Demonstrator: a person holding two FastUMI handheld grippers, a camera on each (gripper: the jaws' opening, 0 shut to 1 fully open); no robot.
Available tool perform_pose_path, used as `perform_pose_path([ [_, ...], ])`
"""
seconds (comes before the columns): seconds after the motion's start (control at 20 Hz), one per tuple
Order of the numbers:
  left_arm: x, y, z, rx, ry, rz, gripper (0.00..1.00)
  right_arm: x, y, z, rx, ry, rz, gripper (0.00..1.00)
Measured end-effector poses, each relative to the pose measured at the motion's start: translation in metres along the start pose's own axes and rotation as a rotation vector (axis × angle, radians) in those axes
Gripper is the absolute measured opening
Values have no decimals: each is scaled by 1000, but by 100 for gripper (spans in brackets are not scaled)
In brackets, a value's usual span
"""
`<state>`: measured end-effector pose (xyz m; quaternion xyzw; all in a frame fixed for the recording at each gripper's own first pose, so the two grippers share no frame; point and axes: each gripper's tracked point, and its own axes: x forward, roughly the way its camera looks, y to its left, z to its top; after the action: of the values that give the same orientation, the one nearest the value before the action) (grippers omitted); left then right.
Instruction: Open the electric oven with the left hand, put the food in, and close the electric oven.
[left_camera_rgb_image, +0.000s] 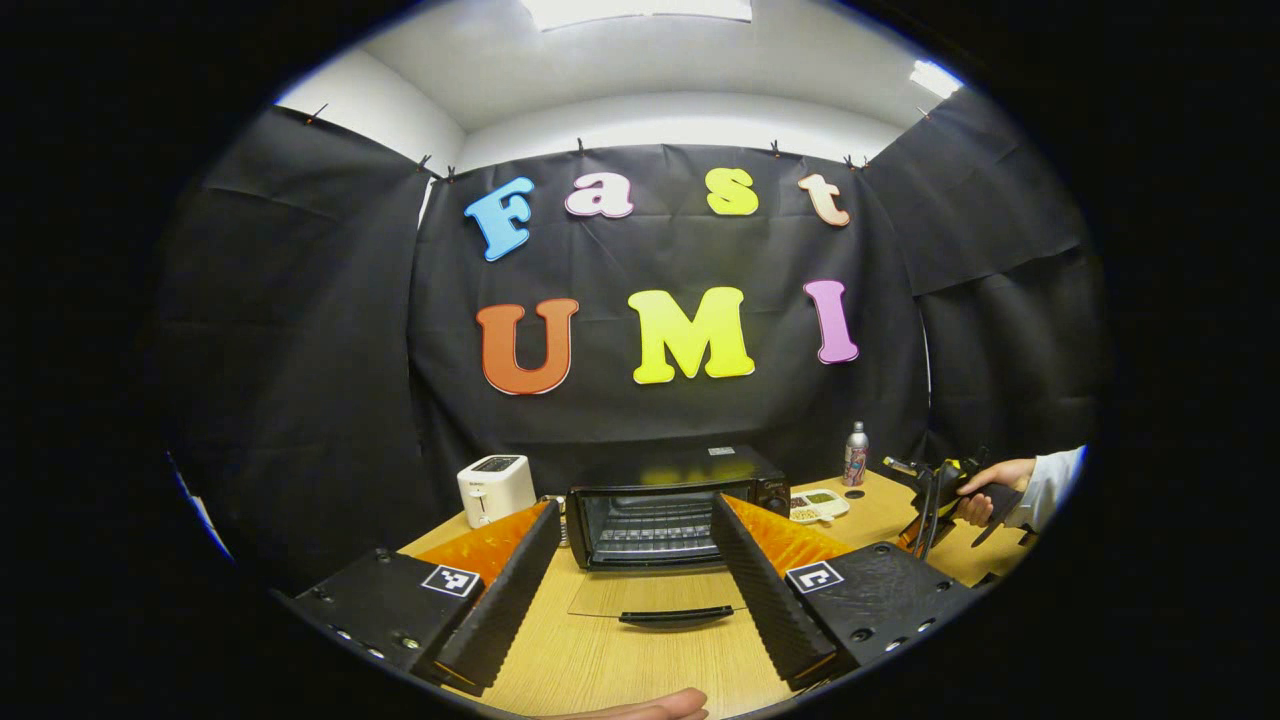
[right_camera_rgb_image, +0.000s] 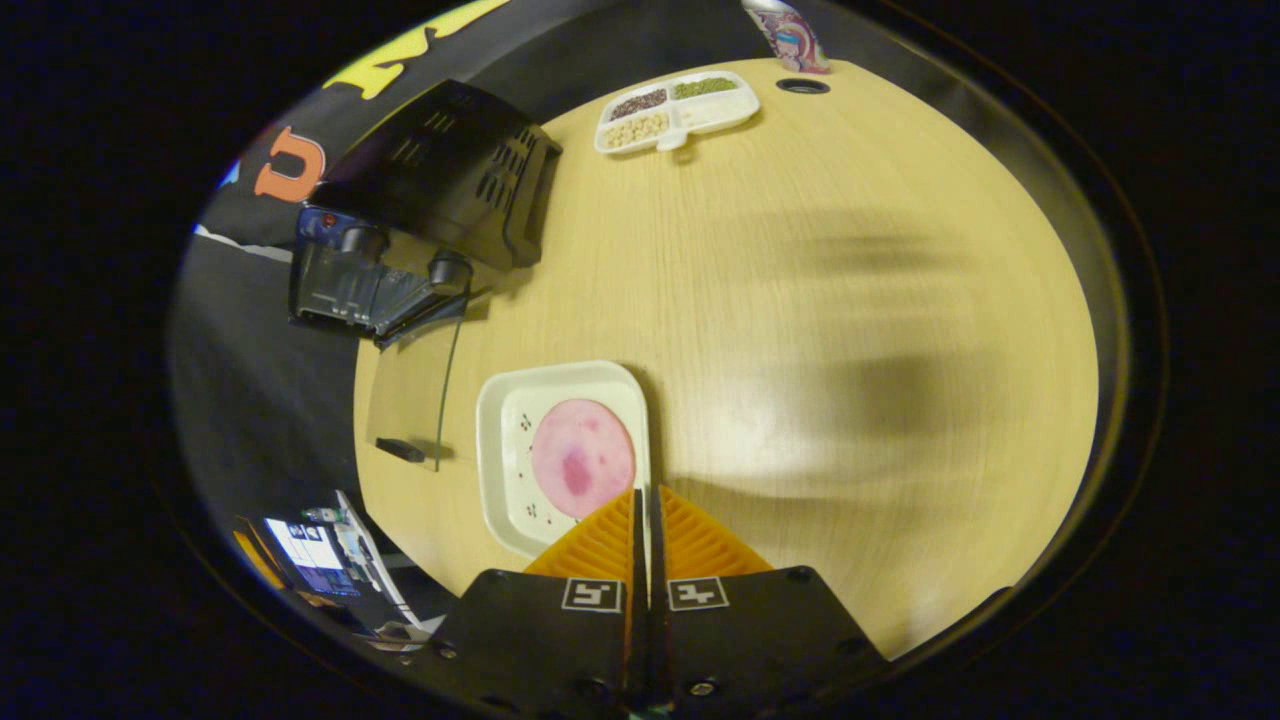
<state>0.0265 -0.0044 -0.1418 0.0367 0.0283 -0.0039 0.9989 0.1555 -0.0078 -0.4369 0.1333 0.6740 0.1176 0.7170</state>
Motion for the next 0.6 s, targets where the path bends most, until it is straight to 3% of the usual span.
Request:
perform_pose_path([
  [0.35, -8, -7, -5, 10, 11, -27, 95, 9, -7, 3, 29, 9, 9, 1],
  [0.6, -2, -12, -16, 20, 39, -42, 95, 9, -4, 13, -40, -14, 6, 1],
])
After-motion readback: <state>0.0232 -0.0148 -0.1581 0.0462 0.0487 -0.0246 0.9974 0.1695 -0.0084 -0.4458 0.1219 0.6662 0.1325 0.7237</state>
